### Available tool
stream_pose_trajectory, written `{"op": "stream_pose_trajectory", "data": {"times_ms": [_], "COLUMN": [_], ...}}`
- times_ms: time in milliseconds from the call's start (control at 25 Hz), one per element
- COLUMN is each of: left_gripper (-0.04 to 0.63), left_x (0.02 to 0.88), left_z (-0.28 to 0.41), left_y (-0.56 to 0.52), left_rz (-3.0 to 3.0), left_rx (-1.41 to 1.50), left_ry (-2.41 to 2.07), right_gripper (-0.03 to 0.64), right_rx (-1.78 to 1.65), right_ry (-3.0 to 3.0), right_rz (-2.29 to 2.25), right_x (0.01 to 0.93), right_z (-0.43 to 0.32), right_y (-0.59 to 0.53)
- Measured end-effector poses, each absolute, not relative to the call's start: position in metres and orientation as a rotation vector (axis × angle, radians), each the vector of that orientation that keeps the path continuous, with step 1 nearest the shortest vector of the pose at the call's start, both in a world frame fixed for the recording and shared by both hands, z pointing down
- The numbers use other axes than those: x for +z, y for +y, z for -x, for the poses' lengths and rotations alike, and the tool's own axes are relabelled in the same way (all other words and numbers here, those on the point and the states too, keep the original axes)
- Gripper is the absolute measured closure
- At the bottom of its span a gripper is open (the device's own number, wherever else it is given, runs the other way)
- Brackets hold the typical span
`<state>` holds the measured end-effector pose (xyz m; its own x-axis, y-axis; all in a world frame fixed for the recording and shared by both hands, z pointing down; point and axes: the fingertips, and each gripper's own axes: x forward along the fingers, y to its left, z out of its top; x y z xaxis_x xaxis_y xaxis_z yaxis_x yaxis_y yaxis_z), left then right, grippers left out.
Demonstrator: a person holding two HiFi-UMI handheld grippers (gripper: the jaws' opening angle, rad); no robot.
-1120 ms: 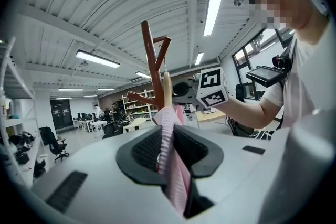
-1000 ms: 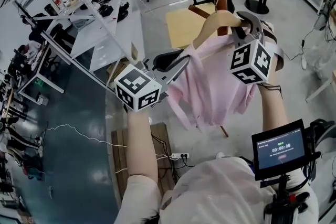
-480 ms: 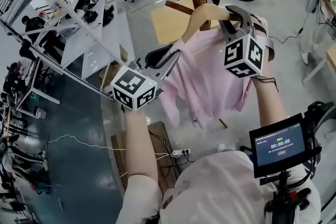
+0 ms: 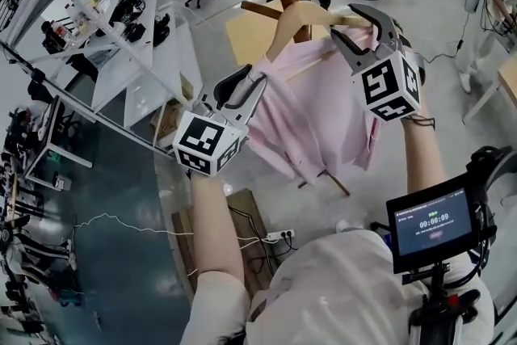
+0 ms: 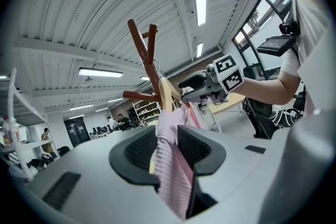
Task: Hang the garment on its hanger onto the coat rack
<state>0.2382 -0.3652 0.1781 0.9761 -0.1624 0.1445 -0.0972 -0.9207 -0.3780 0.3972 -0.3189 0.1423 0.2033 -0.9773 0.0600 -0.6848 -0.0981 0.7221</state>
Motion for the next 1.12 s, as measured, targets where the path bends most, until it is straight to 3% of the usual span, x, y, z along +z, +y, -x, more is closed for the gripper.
{"op": "stream_pose_trajectory", "data": {"times_ms": [120,520,920,1120], "left_gripper": [0.434,0.433,0.434,0.436], "left_x": [0.167,0.13,0.128,0.157], "left_z": [-0.234,-0.197,-0.096,0.009], "left_y": [-0.365,-0.34,-0.294,-0.268], "left_rz": [2.756,2.748,2.707,2.646], "left_rx": [-0.192,0.012,0.023,-0.014], "left_ry": [0.217,0.312,0.626,0.936], "right_gripper": [0.383,0.387,0.39,0.391], "right_rx": [-0.631,-0.779,-0.73,-0.708], "right_ry": [-1.61,-1.8,-2.395,-2.607], "right_rz": [-1.839,-1.865,-1.491,-1.254], "right_x": [0.129,0.099,0.116,0.147], "right_z": [-0.394,-0.338,-0.191,-0.079], "right_y": [-0.309,-0.282,-0.287,-0.275]}}
